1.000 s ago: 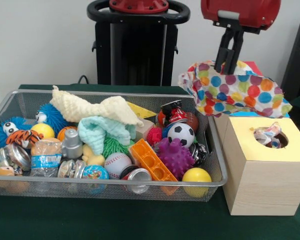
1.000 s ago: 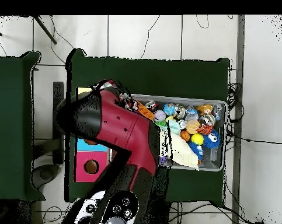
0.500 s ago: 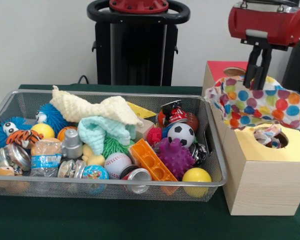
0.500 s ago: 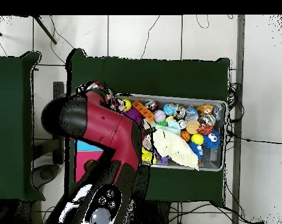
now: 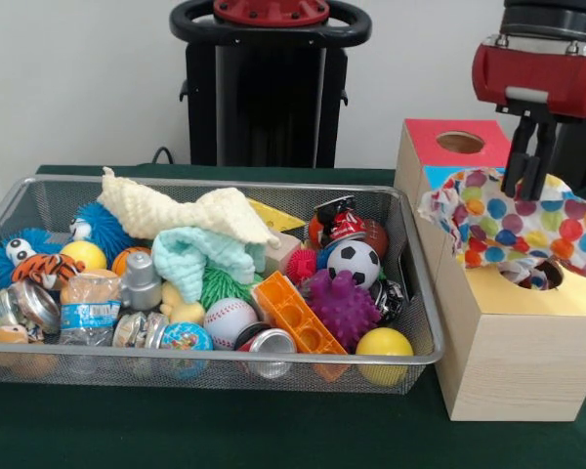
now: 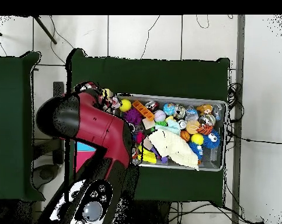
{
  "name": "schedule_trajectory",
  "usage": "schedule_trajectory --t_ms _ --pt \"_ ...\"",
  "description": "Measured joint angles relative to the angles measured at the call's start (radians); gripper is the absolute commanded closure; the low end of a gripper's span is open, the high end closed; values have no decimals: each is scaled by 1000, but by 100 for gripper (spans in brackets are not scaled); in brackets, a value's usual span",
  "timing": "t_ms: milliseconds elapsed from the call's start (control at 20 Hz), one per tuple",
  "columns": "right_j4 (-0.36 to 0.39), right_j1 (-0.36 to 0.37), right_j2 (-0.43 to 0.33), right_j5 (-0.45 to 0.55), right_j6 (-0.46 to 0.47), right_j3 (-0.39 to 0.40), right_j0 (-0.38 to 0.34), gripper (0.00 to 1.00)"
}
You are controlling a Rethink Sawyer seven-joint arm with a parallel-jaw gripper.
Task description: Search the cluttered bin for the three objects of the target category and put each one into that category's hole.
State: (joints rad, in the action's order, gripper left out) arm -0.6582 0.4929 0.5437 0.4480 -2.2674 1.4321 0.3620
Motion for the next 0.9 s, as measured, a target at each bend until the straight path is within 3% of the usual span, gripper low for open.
schedule_trajectory --t_ms 500,900 --pt "-31 -57 -14 -130 -2 10 13 100" --pt "-39 -95 -14 -148 -2 19 32 100"
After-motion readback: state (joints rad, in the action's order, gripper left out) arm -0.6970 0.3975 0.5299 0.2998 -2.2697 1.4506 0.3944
